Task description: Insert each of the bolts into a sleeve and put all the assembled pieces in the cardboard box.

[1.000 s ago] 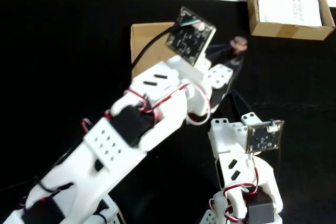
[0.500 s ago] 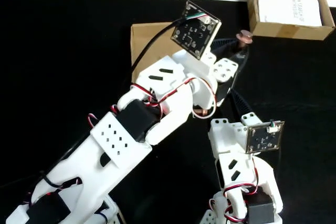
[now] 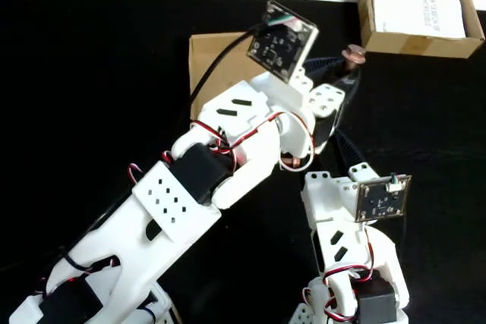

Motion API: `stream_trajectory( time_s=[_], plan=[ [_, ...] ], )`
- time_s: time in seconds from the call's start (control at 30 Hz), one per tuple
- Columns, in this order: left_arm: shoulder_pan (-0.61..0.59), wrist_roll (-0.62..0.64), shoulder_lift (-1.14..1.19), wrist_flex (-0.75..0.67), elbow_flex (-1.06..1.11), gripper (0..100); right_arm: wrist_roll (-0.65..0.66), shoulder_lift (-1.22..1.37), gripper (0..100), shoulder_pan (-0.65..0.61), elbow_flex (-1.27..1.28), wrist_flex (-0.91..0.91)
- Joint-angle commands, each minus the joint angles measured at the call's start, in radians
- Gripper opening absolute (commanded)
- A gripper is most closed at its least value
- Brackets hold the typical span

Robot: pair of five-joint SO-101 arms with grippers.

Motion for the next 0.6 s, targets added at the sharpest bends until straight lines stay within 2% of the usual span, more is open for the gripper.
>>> stream_trajectory(
  time_s=[0.0, 0.17, 0.37, 0.57],
  plan=[
    [0.007, 0.012, -0.007, -0.026, 0.013, 1, 0.0, -0.008, 0.7, -0.001, -0.005, -0.027],
    [0.005, 0.046, -0.015, -0.037, 0.091, 1, 0.0, -0.008, 0.7, -0.001, -0.01, -0.027],
    [-0.054, 0.048, -0.015, -0.189, 0.13, 1, 0.0, -0.008, 0.7, -0.001, -0.013, -0.027],
    [-0.051, 0.054, -0.019, -0.187, 0.157, 1, 0.0, -0.007, 0.7, 0.001, -0.01, -0.028]
  ],
)
